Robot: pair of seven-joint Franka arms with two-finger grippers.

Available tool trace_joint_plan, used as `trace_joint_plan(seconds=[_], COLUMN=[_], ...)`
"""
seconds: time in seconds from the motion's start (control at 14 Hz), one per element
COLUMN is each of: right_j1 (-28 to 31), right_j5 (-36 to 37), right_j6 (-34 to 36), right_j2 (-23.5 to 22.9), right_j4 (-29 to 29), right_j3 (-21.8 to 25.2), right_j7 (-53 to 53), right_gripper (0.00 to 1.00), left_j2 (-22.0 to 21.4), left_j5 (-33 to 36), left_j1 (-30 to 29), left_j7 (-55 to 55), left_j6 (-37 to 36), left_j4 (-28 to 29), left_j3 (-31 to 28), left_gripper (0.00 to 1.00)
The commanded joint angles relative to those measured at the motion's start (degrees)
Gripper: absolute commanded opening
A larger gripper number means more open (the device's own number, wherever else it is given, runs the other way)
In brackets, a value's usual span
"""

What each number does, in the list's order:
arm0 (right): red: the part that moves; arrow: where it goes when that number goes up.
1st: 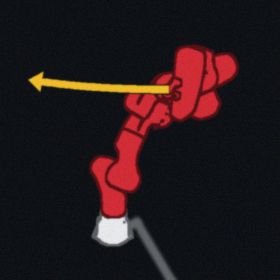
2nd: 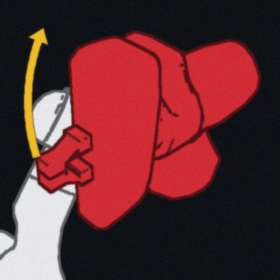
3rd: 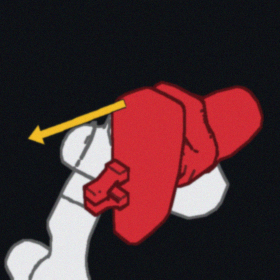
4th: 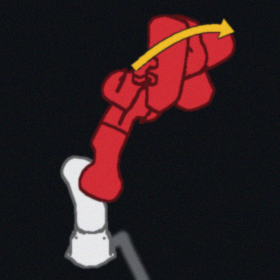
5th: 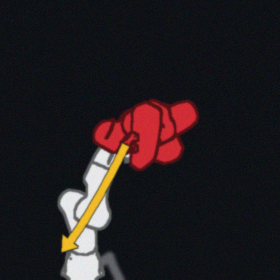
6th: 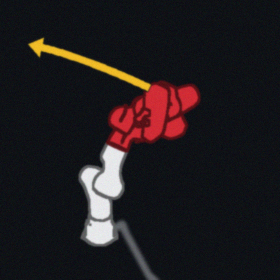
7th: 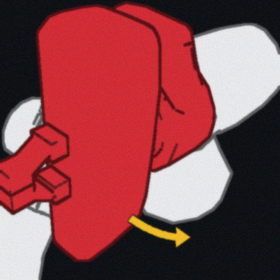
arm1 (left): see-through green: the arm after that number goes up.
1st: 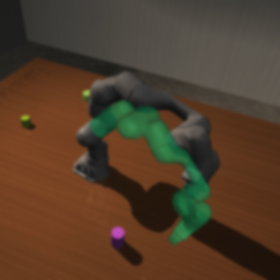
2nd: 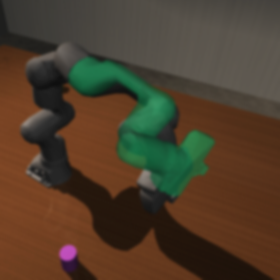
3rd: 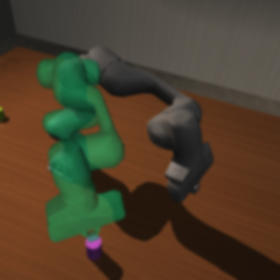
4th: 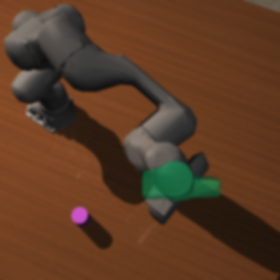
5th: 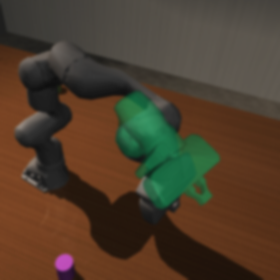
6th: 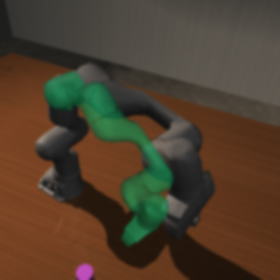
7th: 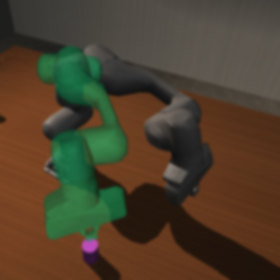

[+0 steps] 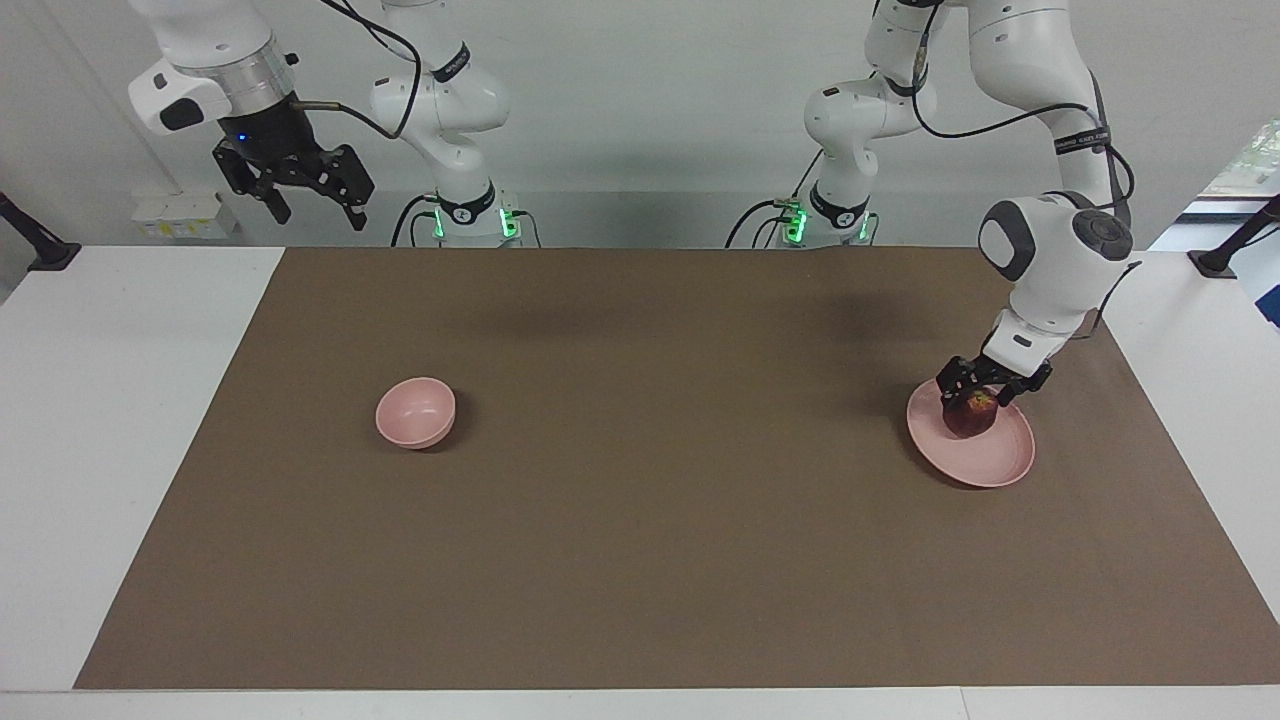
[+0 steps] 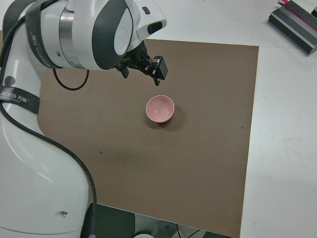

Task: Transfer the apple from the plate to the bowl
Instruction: 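Close the left gripper on the red apple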

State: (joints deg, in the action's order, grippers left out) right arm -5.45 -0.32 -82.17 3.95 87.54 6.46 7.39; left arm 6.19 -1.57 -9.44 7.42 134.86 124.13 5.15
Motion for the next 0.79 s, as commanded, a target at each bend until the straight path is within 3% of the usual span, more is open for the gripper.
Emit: trace_joint_plan(seconds=[0.0, 0.07, 0.21, 0.43, 0.71], right_j1=[0.53, 0.53, 0.53, 0.53, 0.53], right_j5=[-0.73, -0.73, -0.73, -0.73, -0.73], right_j6=[-0.88, -0.88, -0.88, -0.88, -0.88], right_j2=[1.06, 1.06, 1.06, 1.06, 1.06], right_j4=[1.23, 1.23, 1.23, 1.23, 1.23], right_j3=[-0.31, -0.31, -0.31, -0.31, -0.31], right_j7=[-0.88, -0.88, -0.88, -0.88, -0.88], right_gripper=[1.0, 1.0, 1.0, 1.0, 1.0], left_j2=[-0.12, -0.21, -0.47, -1.35, -5.03], left_j5=[-0.37, 1.64, 6.13, 6.14, 6.05], left_j1=[-0.67, -0.67, -0.67, -0.75, 0.21], left_j7=[1.2, 1.2, 1.2, 0.94, 0.32], left_j6=[1.28, 1.2, 0.93, 0.41, -0.64], left_j4=[0.24, 0.15, -1.08, -2.75, -3.11], left_j3=[0.3, 0.3, 0.3, 0.39, 0.65], left_gripper=[0.57, 0.42, 0.28, 0.07, 0.0])
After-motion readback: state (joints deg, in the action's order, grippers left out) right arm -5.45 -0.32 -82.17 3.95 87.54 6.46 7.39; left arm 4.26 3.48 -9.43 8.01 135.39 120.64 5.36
